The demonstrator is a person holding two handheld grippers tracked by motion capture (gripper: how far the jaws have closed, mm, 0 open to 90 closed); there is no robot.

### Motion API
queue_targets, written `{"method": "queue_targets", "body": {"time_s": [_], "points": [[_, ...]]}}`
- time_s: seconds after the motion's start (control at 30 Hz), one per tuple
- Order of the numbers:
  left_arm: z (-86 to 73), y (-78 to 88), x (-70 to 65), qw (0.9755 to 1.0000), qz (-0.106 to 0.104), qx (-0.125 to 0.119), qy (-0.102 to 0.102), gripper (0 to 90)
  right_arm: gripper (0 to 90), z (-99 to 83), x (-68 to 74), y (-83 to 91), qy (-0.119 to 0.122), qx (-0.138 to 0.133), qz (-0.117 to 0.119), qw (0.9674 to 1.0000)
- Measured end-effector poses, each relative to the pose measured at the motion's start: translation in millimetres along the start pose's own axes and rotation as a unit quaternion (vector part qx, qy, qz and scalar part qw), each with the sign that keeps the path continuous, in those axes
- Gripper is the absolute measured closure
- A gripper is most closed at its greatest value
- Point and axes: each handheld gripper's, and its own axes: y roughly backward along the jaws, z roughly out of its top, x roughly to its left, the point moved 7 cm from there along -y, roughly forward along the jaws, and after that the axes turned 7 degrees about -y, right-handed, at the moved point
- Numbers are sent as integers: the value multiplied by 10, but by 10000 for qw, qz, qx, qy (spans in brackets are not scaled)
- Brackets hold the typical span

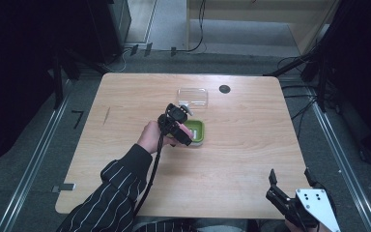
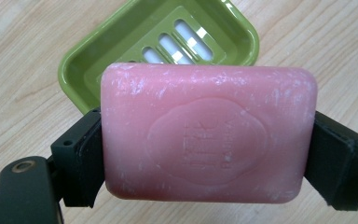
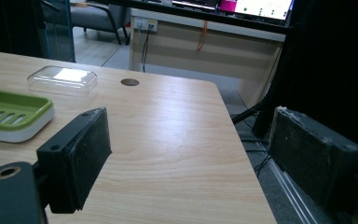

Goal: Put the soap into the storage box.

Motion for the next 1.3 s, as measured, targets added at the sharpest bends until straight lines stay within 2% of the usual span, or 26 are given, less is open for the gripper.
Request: {"method": "queue_targets", "body": {"time_s": [0.77,0.9,1.03,1.3], "points": [[170,-214,103,9994,37,7,336,135,127,-19,-89,76,-34,1,-148,9999],[188,-241,141,9992,114,33,385,135,127,-23,-102,91,-39,3,-174,9998],[209,-274,143,9988,106,17,476,134,127,-27,-115,105,-60,9,-206,9998],[259,-357,139,9984,254,115,502,135,127,-34,-132,128,-51,22,-241,9997]]}}
